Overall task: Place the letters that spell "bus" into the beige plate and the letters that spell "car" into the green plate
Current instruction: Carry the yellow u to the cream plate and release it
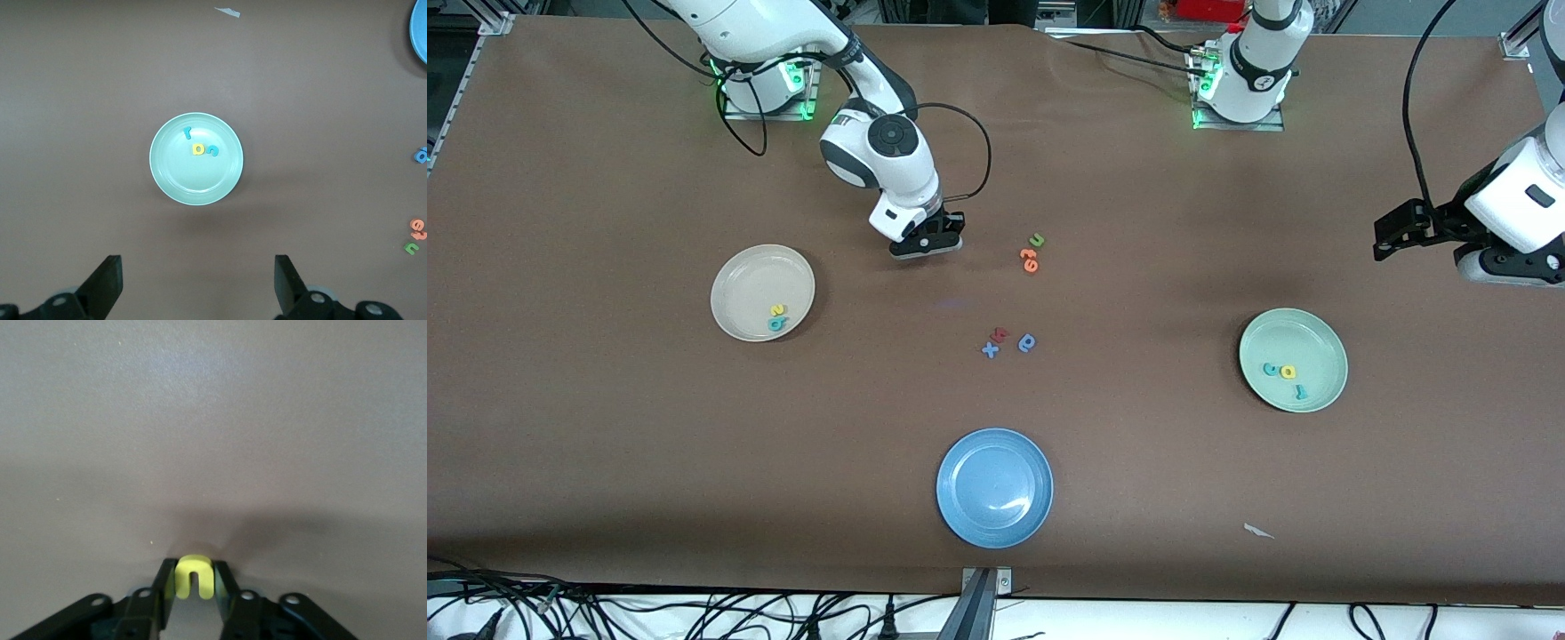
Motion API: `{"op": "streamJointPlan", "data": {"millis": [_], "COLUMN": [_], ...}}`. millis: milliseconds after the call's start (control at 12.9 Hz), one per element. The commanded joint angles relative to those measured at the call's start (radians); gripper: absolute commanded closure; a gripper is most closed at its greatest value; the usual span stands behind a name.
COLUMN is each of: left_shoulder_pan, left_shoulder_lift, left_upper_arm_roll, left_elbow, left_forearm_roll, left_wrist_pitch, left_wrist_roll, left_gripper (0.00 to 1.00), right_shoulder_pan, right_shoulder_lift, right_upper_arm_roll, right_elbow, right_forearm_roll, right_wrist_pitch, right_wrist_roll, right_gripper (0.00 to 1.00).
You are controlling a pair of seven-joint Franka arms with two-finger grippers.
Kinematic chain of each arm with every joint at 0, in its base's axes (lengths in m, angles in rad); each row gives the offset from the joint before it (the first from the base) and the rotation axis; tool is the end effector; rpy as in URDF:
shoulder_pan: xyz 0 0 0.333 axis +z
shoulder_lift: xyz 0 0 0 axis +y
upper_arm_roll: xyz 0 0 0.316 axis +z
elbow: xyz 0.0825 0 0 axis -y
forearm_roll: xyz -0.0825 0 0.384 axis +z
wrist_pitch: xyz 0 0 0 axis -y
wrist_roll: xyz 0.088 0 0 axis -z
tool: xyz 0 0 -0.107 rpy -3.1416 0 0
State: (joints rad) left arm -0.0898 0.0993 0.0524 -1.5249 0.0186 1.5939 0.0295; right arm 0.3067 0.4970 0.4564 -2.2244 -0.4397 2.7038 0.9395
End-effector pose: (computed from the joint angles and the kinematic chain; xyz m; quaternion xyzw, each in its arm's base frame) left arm 0.5856 -0.0215 0.5916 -0.9992 0.0339 0.0150 0.0119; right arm 0.3806 0.3946 0.1752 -0.9960 -0.0824 -0.0164 0.0305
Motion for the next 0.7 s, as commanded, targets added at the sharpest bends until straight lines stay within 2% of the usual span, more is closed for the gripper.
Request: {"op": "streamJointPlan", "data": {"millis": [0, 155, 310, 465, 620], "left_shoulder_pan": [-0.007, -0.007, -0.007, -0.007, -0.007], "left_shoulder_lift": [0.014, 0.014, 0.014, 0.014, 0.014], "left_upper_arm_roll": [0.001, 0.001, 0.001, 0.001, 0.001], "left_elbow": [0.032, 0.034, 0.034, 0.034, 0.034], "left_forearm_roll": [0.029, 0.029, 0.029, 0.029, 0.029], "left_wrist_pitch": [-0.019, -0.019, -0.019, -0.019, -0.019], "left_wrist_roll": [0.003, 0.001, 0.001, 0.003, 0.001], "left_gripper": [0.0, 0.0, 0.0, 0.0, 0.0], "right_shoulder_pan": [0.011, 0.009, -0.007, -0.078, -0.182], "right_shoulder_lift": [0.008, -0.046, -0.113, -0.199, -0.263], "right_upper_arm_roll": [-0.031, -0.05, -0.071, -0.071, -0.07], "right_elbow": [0.005, -0.009, -0.017, -0.03, -0.06], "right_forearm_roll": [-0.027, -0.025, -0.03, -0.022, -0.02], "right_wrist_pitch": [0.001, -0.009, -0.105, -0.205, -0.249], "right_wrist_roll": [0.016, -0.001, -0.049, -0.172, -0.314], "right_gripper": [0.87, 0.88, 0.88, 0.88, 0.87]}}
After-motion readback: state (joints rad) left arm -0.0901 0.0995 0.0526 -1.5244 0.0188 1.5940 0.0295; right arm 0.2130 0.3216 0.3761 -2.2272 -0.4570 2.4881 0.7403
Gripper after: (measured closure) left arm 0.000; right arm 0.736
